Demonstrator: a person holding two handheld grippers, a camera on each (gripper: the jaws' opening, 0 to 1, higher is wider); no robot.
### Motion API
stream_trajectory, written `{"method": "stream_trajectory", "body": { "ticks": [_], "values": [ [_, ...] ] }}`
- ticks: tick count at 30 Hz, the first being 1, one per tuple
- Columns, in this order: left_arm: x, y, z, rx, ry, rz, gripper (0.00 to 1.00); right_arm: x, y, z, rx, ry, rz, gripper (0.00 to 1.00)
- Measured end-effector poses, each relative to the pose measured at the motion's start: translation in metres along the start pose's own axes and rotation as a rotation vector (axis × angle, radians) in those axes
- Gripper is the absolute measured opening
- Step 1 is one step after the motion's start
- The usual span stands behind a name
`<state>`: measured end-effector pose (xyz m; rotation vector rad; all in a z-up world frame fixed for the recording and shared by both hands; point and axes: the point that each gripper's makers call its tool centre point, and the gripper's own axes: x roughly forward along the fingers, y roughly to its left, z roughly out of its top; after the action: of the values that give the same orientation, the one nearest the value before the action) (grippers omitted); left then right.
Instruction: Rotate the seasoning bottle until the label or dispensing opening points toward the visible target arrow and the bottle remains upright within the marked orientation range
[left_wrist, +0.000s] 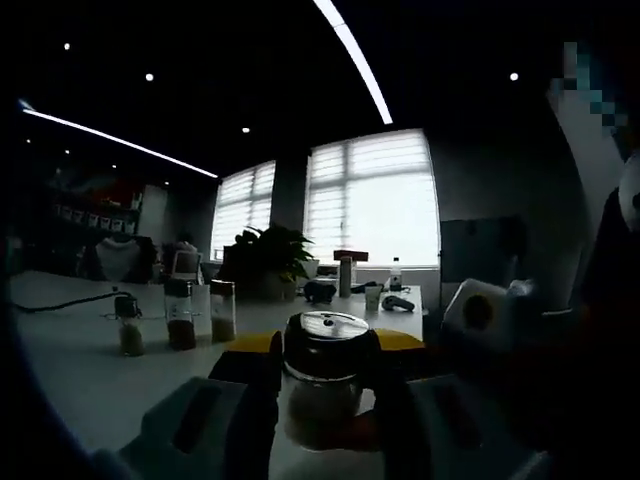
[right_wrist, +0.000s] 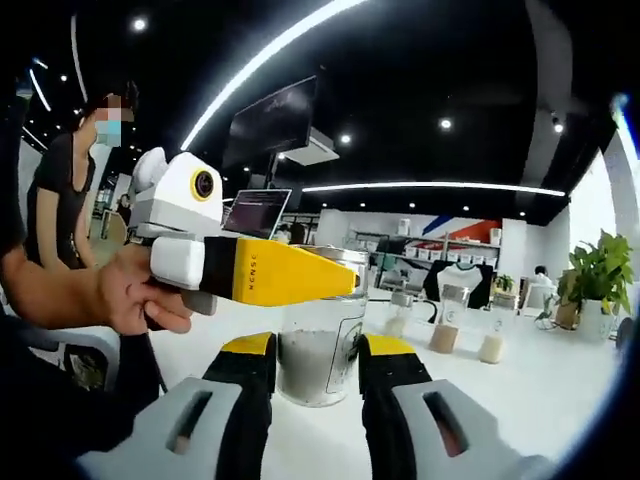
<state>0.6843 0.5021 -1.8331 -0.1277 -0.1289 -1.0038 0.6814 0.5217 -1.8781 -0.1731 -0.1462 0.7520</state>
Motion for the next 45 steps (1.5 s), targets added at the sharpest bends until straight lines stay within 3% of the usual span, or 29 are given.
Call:
{"method": "stream_trajectory", "body": {
  "ticks": [4, 10, 12, 19, 24, 29, 35, 42, 45],
  "values": [
    [-0.004, 0.005, 0.002, 0.019, -0.022, 0.073, 0.34, 0.0, -0.003, -0.002, 0.014, 0.01, -0.054, 0.3],
    [-0.006, 0.01, 0.002, -0.04, -0.043, 0.077, 0.33, 0.0, -0.002, -0.001, 0.011, 0.006, -0.058, 0.3],
    [-0.006, 0.01, 0.001, -0.074, -0.052, 0.073, 0.33, -0.001, -0.002, -0.002, -0.03, 0.014, -0.073, 0.3],
    [-0.006, 0.01, -0.003, -0.081, -0.029, 0.098, 0.33, -0.001, -0.002, -0.005, -0.087, 0.031, -0.09, 0.3],
    [-0.006, 0.004, 0.0, -0.046, -0.002, 0.029, 0.33, 0.0, 0.0, 0.001, -0.104, -0.017, -0.021, 0.32],
    [-0.006, 0.0, 0.005, -0.083, 0.007, -0.069, 0.33, -0.003, 0.004, 0.008, 0.027, -0.076, 0.089, 0.31],
    [-0.005, -0.012, 0.008, -0.018, 0.03, -0.175, 0.33, -0.007, 0.006, 0.009, 0.079, -0.073, 0.17, 0.31],
    [-0.007, -0.017, 0.015, -0.015, 0.043, -0.253, 0.33, -0.012, 0.011, 0.009, 0.176, -0.081, 0.265, 0.31],
    [-0.009, -0.021, 0.014, -0.019, 0.054, -0.31, 0.33, -0.013, 0.015, 0.009, 0.175, -0.077, 0.285, 0.31]
  ]
}}
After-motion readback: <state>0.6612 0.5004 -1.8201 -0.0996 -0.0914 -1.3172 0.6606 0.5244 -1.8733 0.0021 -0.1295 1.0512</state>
